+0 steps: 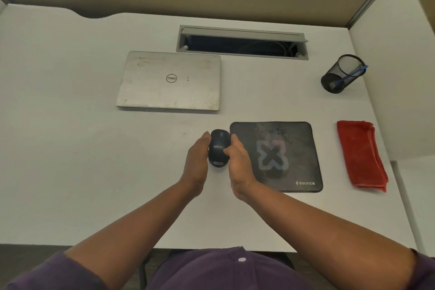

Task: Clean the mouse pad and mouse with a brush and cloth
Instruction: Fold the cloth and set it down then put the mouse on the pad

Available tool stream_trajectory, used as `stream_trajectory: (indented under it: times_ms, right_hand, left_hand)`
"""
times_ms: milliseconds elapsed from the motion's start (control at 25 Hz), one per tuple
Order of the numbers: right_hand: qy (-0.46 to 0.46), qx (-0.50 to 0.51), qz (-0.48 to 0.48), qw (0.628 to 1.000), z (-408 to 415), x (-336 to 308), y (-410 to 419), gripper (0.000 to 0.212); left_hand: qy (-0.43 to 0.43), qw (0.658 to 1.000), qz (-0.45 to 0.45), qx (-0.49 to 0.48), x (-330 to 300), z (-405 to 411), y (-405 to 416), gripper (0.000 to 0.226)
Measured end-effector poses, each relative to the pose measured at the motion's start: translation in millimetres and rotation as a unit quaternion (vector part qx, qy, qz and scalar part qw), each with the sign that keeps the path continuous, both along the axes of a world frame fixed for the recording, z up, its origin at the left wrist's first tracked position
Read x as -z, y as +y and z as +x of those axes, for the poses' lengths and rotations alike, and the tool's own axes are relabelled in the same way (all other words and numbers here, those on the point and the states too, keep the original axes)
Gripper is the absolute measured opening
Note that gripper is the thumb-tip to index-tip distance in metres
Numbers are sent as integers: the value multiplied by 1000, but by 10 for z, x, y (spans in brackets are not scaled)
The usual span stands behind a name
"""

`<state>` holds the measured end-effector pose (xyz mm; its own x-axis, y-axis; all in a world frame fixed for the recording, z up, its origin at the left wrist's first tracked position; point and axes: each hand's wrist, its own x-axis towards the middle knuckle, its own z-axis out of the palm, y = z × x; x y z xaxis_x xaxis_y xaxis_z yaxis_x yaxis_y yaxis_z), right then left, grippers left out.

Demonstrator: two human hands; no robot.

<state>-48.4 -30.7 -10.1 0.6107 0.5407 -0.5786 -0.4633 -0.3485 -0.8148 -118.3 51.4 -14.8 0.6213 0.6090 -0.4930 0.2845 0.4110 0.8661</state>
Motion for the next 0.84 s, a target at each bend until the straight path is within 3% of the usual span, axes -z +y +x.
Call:
stream_trajectory:
  times_ms: [320, 840]
  right_hand:
    - [11, 16, 0, 1000, 795, -46, -799, 65]
    - [4, -53, -23, 998, 1276, 197, -1254, 69]
  left_hand:
    - [-45, 998, -41, 9, -81, 755, -787, 39]
    - [-3, 999, -41, -31, 2, 1154, -1325, 38]
